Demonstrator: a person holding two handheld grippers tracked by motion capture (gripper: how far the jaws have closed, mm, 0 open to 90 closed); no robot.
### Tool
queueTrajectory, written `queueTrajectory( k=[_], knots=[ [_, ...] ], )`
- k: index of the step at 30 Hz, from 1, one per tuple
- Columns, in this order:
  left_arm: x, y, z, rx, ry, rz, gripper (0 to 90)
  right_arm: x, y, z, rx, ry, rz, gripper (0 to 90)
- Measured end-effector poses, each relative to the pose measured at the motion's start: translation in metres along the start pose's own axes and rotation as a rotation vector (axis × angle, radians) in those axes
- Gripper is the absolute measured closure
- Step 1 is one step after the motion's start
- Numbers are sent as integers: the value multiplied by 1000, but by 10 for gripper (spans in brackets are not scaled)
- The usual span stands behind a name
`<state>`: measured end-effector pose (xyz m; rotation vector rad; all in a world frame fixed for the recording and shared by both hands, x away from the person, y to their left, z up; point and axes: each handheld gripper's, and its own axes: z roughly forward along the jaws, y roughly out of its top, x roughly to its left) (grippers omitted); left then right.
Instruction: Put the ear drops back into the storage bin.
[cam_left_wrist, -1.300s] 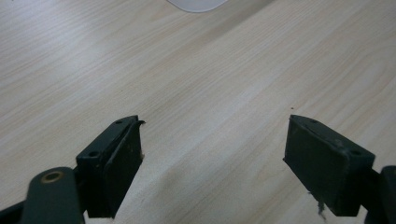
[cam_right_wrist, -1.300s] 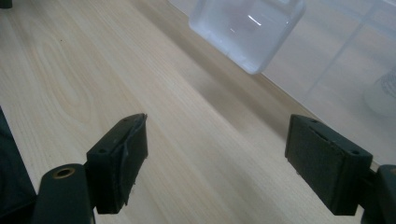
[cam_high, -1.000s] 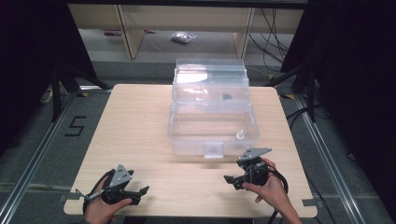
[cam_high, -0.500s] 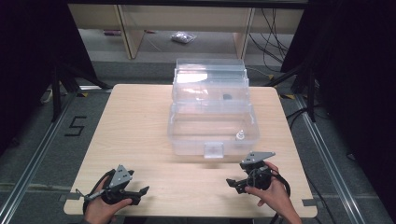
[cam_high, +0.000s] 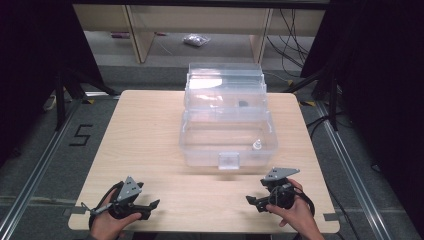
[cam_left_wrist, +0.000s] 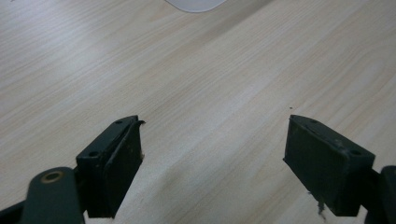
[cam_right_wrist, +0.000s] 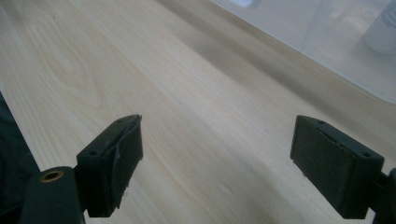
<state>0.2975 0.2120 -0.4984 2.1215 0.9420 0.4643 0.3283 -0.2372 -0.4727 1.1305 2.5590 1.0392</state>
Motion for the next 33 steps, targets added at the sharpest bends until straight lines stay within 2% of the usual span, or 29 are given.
queueTrajectory(
  k=[2,3,4,5,7,8,10,11,13,14,15,16,18,19,20,21,22,24,26,28,30,33],
  knots=[
    [0,0,0,1,-1,0,185,2,-4,0,14,-5,12,180],
    [0,0,0,0,-1,-1,185,1,-5,-1,14,-6,-4,180],
    [0,0,0,0,-1,-1,185,3,-7,0,-5,2,8,180],
    [1,0,0,11,0,12,185,2,-7,-1,8,-5,-2,180],
    [1,0,0,11,0,12,185,2,-9,-2,6,-5,-12,179],
    [1,0,0,11,0,13,185,6,-10,-1,0,1,24,179],
    [1,0,0,10,1,12,185,3,-11,-3,14,-2,-9,177],
    [1,0,0,9,1,10,185,4,-12,-1,-9,-1,-9,177],
    [1,0,0,9,1,10,185,4,-13,0,-4,-9,-14,177],
    [1,0,0,9,1,10,185,4,-14,0,-8,5,-17,177],
    [1,0,0,10,0,10,185,4,-16,-1,-1,-9,-13,177],
    [1,0,0,10,0,10,185,5,-16,-2,1,-4,5,177],
    [1,0,0,9,1,10,185,5,-18,-3,1,-6,6,176],
    [1,0,0,9,0,10,185,4,-19,-5,18,-9,5,176],
    [1,0,0,9,0,10,185,6,-20,-4,11,0,26,176],
    [1,0,0,10,1,10,185,3,-21,-4,-2,-4,-15,175],
    [1,0,0,9,1,11,185,3,-22,-4,9,-11,-2,176],
    [1,0,0,9,1,14,185,5,-23,-3,-7,-6,8,175],
    [1,0,0,9,1,11,185,6,-24,-5,14,-3,23,175],
    [1,0,0,10,1,12,185,4,-24,-4,1,-6,-5,175],
    [1,0,0,11,1,13,185,5,-24,-4,14,-10,9,175],
    [1,0,0,11,1,13,185,5,-23,-4,19,-5,-1,176]
  ],
)
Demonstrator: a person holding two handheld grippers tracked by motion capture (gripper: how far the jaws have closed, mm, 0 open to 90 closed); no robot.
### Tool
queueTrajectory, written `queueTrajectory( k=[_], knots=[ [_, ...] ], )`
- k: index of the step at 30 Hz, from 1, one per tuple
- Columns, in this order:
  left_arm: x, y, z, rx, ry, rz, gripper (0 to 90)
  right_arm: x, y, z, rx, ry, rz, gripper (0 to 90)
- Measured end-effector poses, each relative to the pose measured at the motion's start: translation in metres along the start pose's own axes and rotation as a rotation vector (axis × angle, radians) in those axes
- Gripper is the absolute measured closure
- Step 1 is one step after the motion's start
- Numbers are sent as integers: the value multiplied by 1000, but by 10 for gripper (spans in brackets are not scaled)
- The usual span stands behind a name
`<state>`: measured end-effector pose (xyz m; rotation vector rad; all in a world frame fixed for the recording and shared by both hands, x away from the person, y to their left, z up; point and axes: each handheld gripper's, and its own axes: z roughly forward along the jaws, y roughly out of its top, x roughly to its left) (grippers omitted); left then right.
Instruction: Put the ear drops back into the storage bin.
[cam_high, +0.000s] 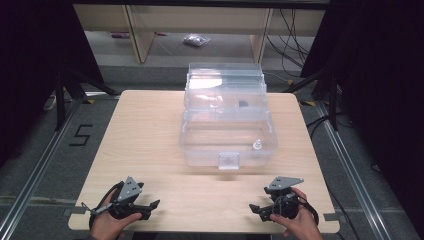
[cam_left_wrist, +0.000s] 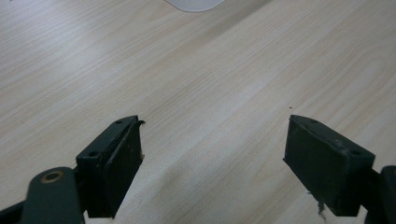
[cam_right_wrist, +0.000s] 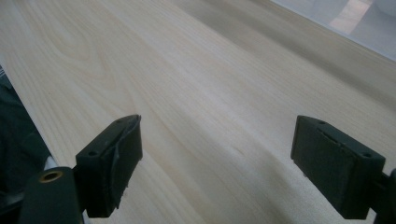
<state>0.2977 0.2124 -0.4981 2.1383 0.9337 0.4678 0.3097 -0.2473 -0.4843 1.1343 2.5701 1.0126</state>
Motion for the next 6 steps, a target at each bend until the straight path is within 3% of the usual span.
queueTrajectory(
  k=[3,5,6],
  knots=[
    [0,0,0,0,0,0,185,-1,0,1,-24,-3,-11,176],
    [0,0,0,-1,0,0,185,1,-1,1,-22,-1,27,177],
    [0,0,0,-1,0,1,185,-3,0,1,-31,-6,-6,177]
  ],
)
